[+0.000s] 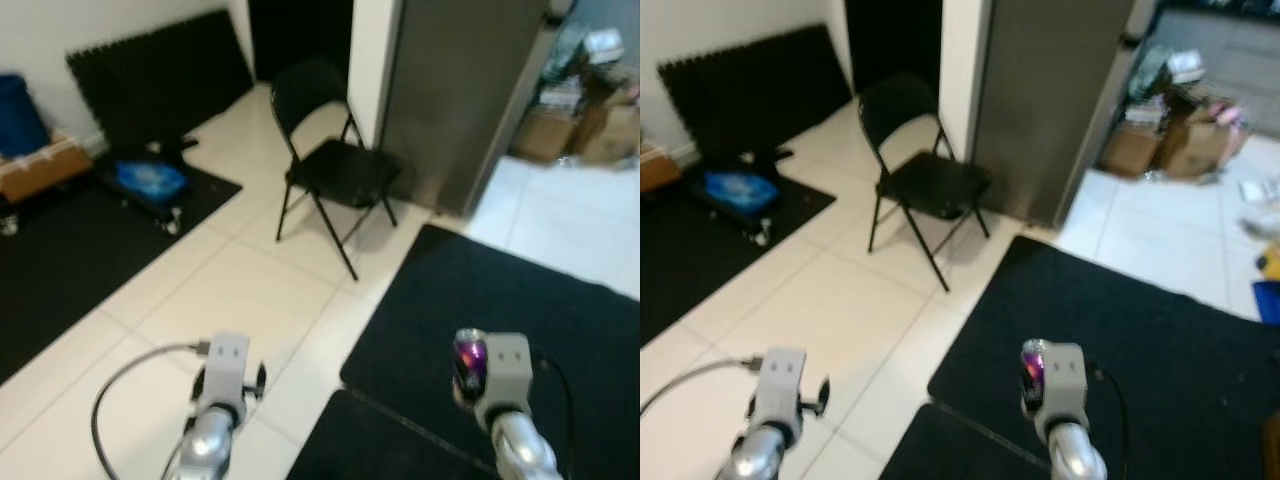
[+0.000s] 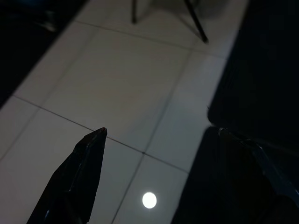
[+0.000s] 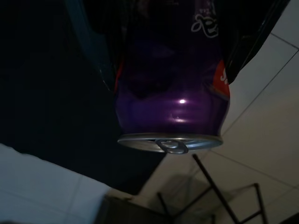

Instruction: Restocking fridge

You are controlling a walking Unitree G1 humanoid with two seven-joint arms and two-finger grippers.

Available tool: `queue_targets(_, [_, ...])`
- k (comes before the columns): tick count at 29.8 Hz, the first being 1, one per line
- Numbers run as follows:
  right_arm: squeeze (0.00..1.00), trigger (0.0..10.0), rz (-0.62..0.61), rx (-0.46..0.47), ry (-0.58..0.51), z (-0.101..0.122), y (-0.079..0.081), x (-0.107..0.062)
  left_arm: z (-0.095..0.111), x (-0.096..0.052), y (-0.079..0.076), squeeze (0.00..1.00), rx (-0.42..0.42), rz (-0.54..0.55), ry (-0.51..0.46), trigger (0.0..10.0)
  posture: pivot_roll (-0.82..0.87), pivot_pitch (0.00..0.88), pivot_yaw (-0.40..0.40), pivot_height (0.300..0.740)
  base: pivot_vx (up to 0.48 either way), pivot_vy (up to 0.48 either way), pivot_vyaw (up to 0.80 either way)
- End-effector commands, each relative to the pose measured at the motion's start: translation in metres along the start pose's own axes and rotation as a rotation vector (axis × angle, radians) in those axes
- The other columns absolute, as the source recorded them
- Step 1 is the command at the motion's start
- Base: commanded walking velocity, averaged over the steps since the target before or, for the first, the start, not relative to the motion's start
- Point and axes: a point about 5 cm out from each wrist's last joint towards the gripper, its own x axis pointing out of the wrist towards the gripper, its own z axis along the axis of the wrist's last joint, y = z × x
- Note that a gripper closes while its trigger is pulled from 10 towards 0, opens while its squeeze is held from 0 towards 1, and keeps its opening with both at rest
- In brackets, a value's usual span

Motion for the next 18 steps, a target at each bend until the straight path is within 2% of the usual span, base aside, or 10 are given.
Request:
queue_targets(1, [0.00, 10.0, 0.026, -0.019, 0.057, -0.017, 0.005, -0.008, -0.014, -0.004, -0.001, 0.00, 0.012, -0.003, 0.044, 10.0, -0.02, 0.097, -0.016, 0.740, 0.000, 0.000, -0.76])
queue_targets(8, [0.00, 10.0, 0.063, -0.051, 0.072, -0.025, 0.013, -0.012, -0.033, -0.007, 0.009, 0.00, 0.024, 0.043, 0.105, 10.0, -0.04, 0.103, -0.019, 0.740, 0.000, 0.000, -0.73])
queue_targets(14, [0.00, 10.0, 0.063, -0.056, 0.083, -0.028, 0.012, -0.012, -0.038, -0.009, 0.012, 0.00, 0.017, 0.059, 0.110, 10.0, -0.03, 0.103, -0.032, 0.740, 0.000, 0.000, -0.68])
queue_targets(18, [0.00, 10.0, 0.070, -0.066, 0.088, -0.030, 0.011, -0.013, -0.039, -0.009, 0.010, 0.00, 0.023, 0.056, 0.100, 10.0, -0.04, 0.099, -0.032, 0.740, 0.000, 0.000, -0.29])
